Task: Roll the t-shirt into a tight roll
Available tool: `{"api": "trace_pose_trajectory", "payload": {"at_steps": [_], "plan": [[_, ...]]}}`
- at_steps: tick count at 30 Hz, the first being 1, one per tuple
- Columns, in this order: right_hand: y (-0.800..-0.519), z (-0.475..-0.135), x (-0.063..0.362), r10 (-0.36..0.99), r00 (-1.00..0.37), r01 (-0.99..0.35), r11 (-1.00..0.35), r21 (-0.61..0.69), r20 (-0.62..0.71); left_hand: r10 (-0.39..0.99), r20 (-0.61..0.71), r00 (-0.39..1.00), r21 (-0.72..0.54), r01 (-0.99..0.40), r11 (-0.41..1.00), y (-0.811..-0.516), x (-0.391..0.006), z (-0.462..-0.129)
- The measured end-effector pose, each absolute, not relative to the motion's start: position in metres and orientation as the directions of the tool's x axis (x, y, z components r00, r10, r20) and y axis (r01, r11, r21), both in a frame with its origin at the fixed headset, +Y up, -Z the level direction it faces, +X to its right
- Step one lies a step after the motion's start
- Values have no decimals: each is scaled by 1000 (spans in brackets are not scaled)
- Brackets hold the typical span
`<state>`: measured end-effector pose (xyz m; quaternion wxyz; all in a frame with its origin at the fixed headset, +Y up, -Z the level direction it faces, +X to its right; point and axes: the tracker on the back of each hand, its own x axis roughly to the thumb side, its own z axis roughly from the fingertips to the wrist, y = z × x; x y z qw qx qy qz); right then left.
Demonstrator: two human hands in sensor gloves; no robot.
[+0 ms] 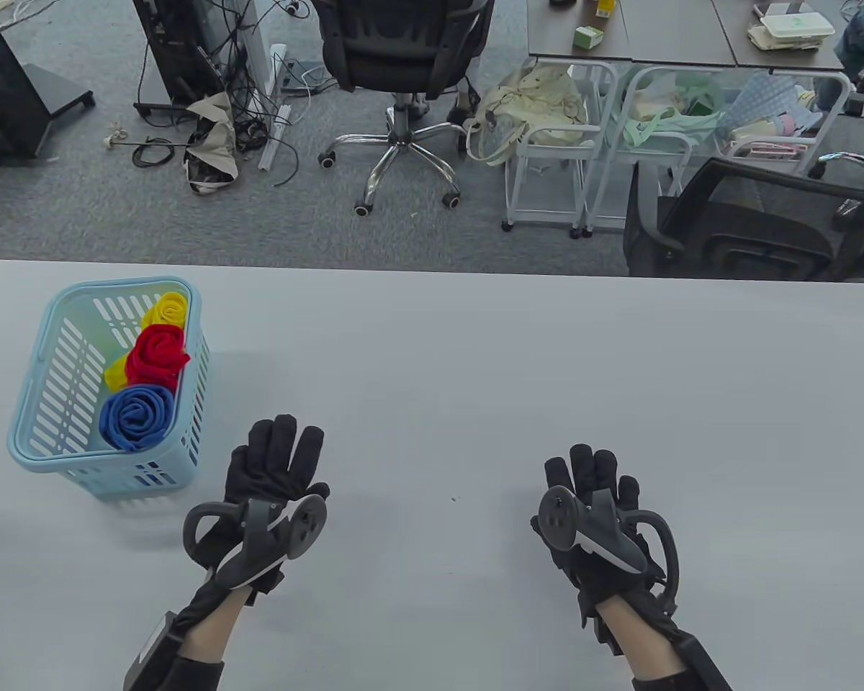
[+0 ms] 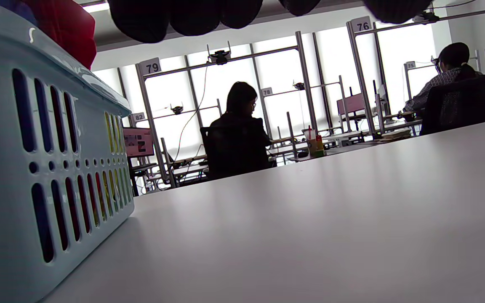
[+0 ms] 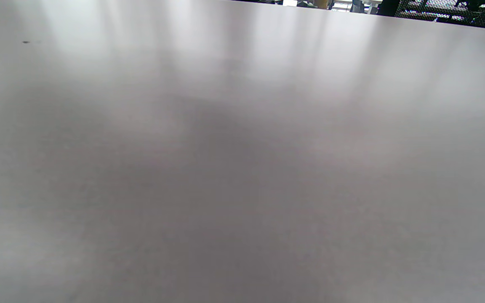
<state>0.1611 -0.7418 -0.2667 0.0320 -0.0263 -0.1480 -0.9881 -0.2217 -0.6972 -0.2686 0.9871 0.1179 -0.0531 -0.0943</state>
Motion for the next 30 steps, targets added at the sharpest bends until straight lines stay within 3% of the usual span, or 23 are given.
{"api": "trace_pose_trajectory", "payload": {"at_steps": [8, 13, 16, 18, 19, 21, 30], "plan": [[-739, -265, 162, -45, -997, 61, -957, 285, 63, -184, -55, 981, 332, 192, 923, -667, -249, -272], [-737, -263, 163, -34, -997, 54, -956, 289, 76, -69, -156, 985, 392, 125, 911, -640, -275, -281], [-738, -264, 165, -4, -997, 27, -952, 306, 76, -110, -258, 960, 419, 214, 882, -627, -286, -286], [-739, -265, 165, -1, -997, 25, -950, 311, 76, -187, -339, 922, 375, 314, 872, -625, -291, -293], [-738, -264, 165, 2, -997, 23, -949, 314, 78, -246, -398, 884, 288, 375, 881, -626, -294, -298], [-738, -264, 164, 4, -996, 23, -948, 318, 84, -276, -422, 864, 151, 367, 918, -631, -298, -305], [-736, -262, 165, 22, -996, 7, -948, 317, 86, -257, -564, 785, 84, 364, 928, -646, -318, -319]]}}
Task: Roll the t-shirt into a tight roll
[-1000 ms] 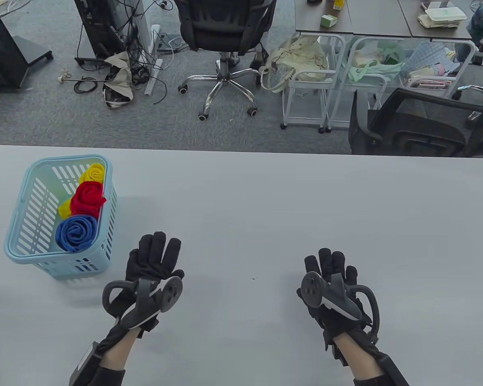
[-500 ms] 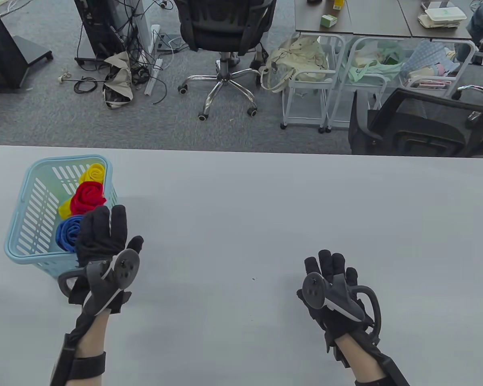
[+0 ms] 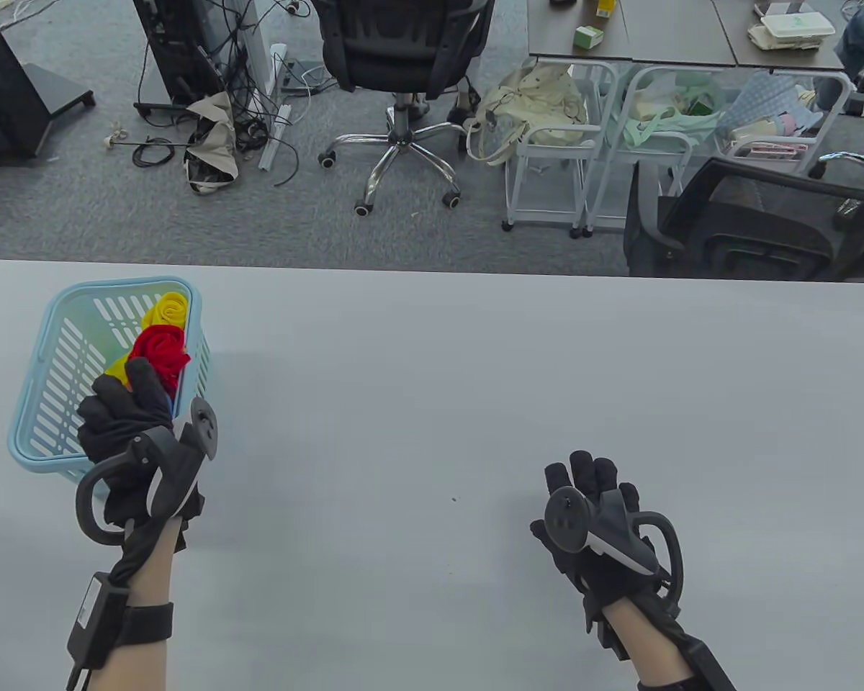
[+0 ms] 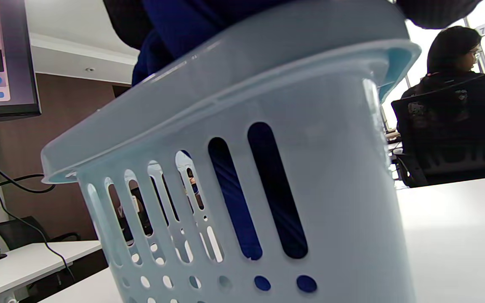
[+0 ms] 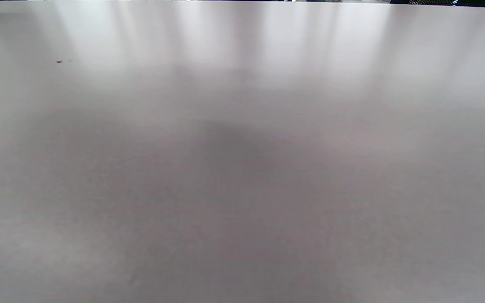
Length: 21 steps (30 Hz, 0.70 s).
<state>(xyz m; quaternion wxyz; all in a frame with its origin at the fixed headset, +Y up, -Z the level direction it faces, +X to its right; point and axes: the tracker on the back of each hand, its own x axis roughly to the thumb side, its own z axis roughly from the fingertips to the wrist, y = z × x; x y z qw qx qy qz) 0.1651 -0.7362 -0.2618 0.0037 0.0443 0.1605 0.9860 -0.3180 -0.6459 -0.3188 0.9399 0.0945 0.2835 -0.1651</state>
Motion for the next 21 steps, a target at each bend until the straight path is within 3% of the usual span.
{"api": "trace_pose_trajectory", "payload": {"at_steps": [3, 15, 21], "plan": [[-736, -262, 165, 27, -996, 2, -948, 319, 87, -218, -555, 803, 79, 312, 947, -644, -323, -323], [-737, -262, 166, 40, -995, -8, -946, 324, 92, -314, -545, 778, 114, 439, 891, -633, -340, -336], [-738, -262, 166, 46, -994, -11, -943, 333, 96, -340, -558, 757, 171, 506, 845, -612, -344, -328]]}}
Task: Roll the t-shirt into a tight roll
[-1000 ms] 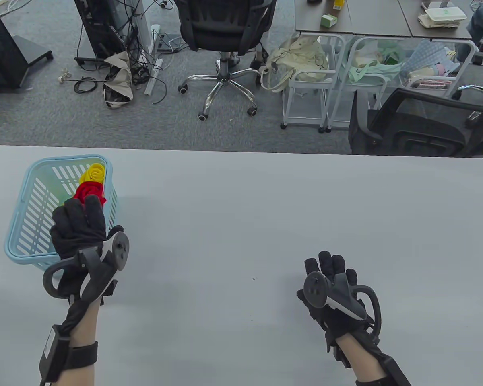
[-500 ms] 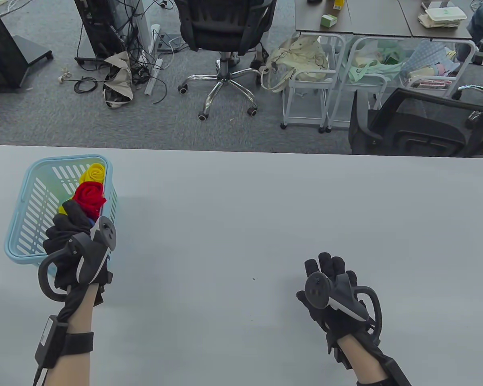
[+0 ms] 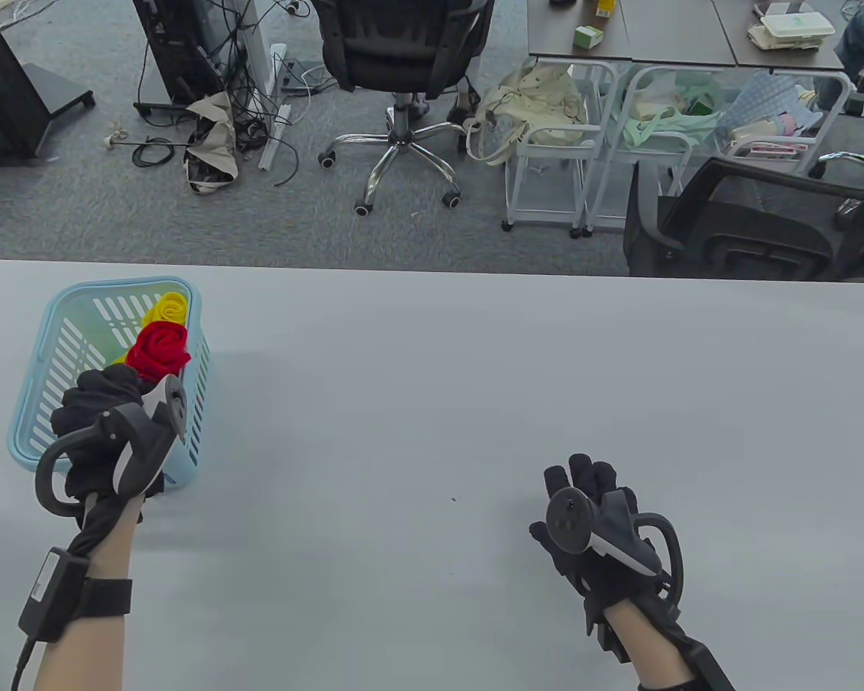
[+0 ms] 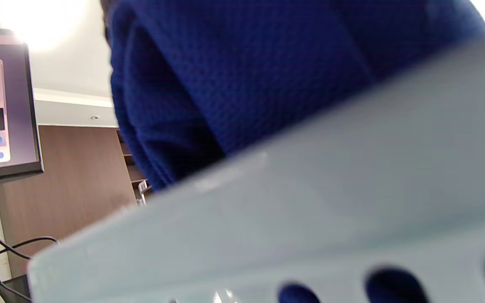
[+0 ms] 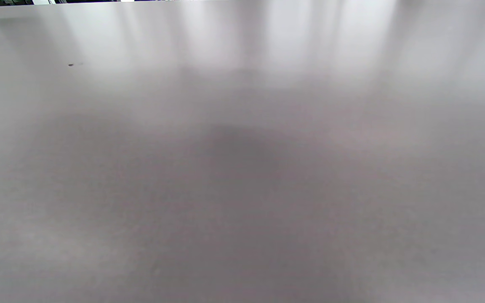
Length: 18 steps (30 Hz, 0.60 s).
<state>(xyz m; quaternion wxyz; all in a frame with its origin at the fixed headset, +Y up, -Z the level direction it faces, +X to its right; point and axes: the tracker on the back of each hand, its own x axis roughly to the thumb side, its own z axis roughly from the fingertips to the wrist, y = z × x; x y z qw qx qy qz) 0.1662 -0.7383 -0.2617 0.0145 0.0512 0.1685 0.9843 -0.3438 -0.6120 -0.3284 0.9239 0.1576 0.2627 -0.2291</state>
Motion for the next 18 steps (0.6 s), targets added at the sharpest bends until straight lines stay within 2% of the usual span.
{"api": "trace_pose_trajectory", "payload": {"at_steps": [7, 18], "plan": [[-743, -262, 164, 39, -993, 2, -934, 358, 108, -288, -541, 790, 286, 495, 821, -577, -332, -308], [-743, -261, 163, 38, -993, 5, -934, 357, 112, -320, -459, 829, 507, 540, 672, -509, -275, -273]]}}
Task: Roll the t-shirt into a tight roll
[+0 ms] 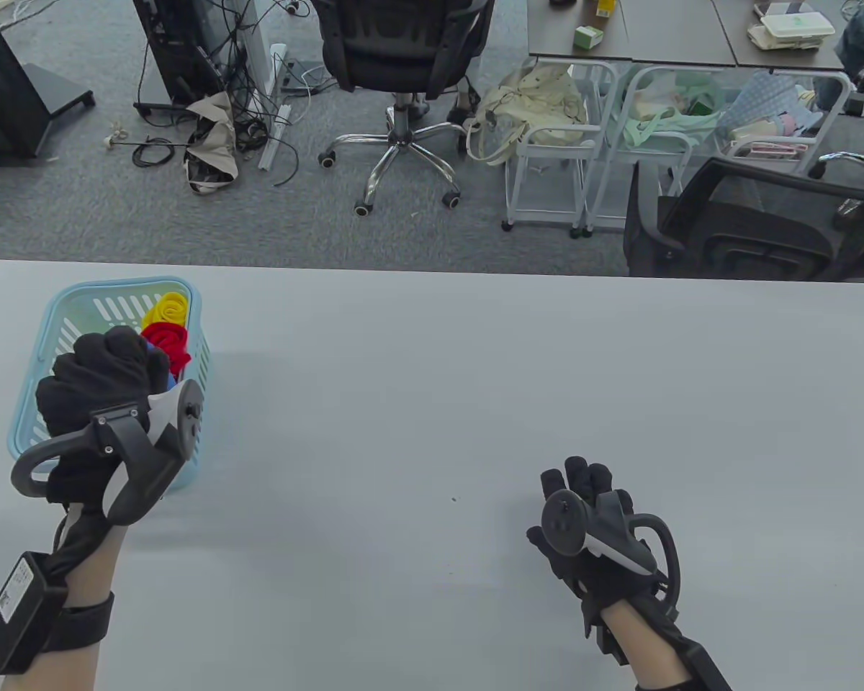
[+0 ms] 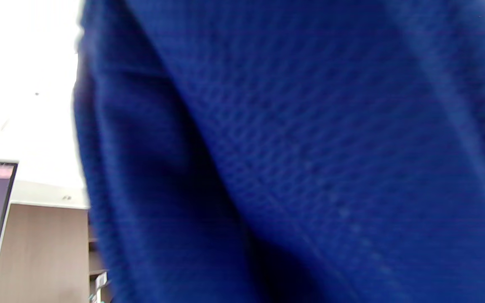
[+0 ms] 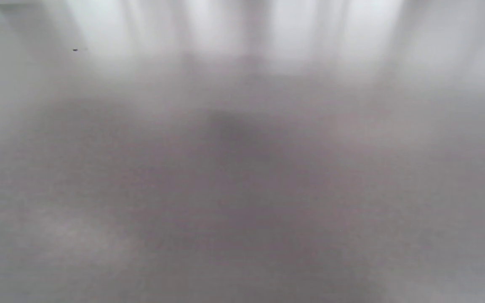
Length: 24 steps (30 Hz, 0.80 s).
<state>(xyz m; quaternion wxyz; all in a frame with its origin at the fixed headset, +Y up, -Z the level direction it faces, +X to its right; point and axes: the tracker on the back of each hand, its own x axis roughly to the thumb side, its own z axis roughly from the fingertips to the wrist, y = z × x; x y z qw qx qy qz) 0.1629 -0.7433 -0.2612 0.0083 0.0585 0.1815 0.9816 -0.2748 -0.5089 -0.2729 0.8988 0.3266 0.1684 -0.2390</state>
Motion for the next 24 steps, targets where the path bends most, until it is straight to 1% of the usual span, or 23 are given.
{"api": "trace_pose_trajectory", "payload": {"at_steps": [5, 8, 10, 12, 13, 16, 19, 21, 23, 24], "plan": [[-743, -261, 163, 38, -993, 4, -934, 357, 111, -335, -415, 846, 586, 530, 613, -489, -248, -260], [-743, -261, 163, 38, -993, 4, -934, 357, 111, -311, -359, 880, 639, 475, 606, -479, -232, -249], [-743, -261, 163, 38, -993, 4, -934, 357, 111, -275, -294, 915, 671, 403, 622, -475, -222, -242], [-743, -261, 163, 41, -993, 2, -934, 357, 112, -200, -219, 955, 695, 297, 655, -475, -213, -236], [-743, -261, 164, 40, -993, 3, -935, 356, 113, -160, -162, 974, 699, 228, 678, -479, -206, -234], [-742, -260, 163, 44, -993, -1, -936, 352, 114, -100, -40, 994, 665, 101, 740, -493, -190, -235], [-740, -259, 162, 44, -992, -2, -940, 341, 118, 41, 101, 994, 534, -89, 841, -523, -177, -246], [-738, -259, 162, 45, -992, -2, -942, 336, 119, 130, 147, 981, 427, -182, 886, -544, -174, -255], [-738, -258, 163, 44, -992, -3, -943, 332, 116, 326, 202, 924, 182, -362, 914, -578, -173, -274], [-738, -258, 163, 43, -992, -3, -943, 332, 115, 422, 194, 886, 37, -436, 899, -596, -174, -284]]}}
